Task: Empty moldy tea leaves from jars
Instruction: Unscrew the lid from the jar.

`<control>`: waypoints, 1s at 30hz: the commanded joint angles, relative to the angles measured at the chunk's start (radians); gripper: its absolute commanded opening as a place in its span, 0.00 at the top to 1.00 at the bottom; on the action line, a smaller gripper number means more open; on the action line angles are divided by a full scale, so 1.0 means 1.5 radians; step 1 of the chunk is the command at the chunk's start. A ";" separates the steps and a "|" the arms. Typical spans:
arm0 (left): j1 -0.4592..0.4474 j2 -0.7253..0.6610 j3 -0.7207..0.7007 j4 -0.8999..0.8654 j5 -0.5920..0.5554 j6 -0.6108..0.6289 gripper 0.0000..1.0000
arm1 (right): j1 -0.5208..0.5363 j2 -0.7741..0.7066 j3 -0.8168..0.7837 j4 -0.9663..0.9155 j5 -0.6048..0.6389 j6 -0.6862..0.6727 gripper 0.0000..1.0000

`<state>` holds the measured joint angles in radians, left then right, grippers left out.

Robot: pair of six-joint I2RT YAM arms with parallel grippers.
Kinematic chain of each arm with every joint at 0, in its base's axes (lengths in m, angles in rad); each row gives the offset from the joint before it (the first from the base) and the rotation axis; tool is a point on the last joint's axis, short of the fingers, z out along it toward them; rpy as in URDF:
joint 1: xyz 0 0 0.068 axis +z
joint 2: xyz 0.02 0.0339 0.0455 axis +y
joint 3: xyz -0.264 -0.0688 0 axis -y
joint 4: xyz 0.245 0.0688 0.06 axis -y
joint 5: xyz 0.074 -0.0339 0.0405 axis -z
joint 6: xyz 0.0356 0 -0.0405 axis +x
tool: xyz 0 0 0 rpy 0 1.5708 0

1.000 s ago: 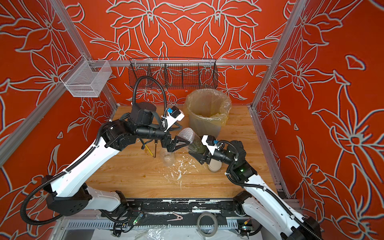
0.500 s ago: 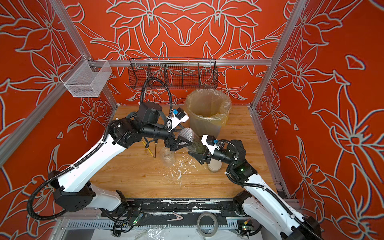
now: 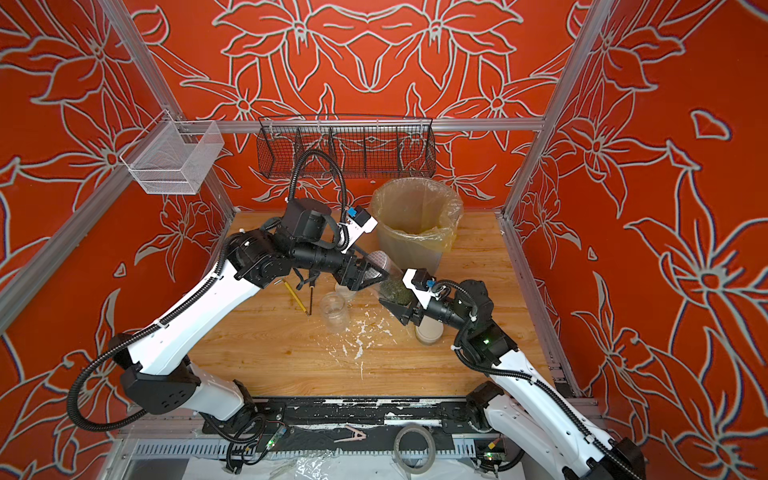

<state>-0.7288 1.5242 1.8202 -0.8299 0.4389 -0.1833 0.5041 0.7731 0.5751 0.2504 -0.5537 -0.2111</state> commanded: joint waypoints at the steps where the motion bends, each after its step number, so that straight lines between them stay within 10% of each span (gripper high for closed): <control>1: 0.009 0.018 0.018 0.000 -0.023 -0.183 0.24 | 0.007 -0.006 0.008 0.000 0.131 -0.150 0.48; 18: 0.049 0.005 0.029 0.092 -0.016 -0.199 0.03 | 0.015 -0.024 -0.004 0.023 0.100 -0.121 0.50; 30: 0.050 -0.183 -0.163 0.138 0.076 0.379 0.03 | 0.016 -0.057 0.000 -0.016 0.052 -0.083 0.50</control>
<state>-0.6590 1.3025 1.6268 -0.6682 0.4808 0.1143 0.5251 0.7063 0.5739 0.2161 -0.4168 -0.3439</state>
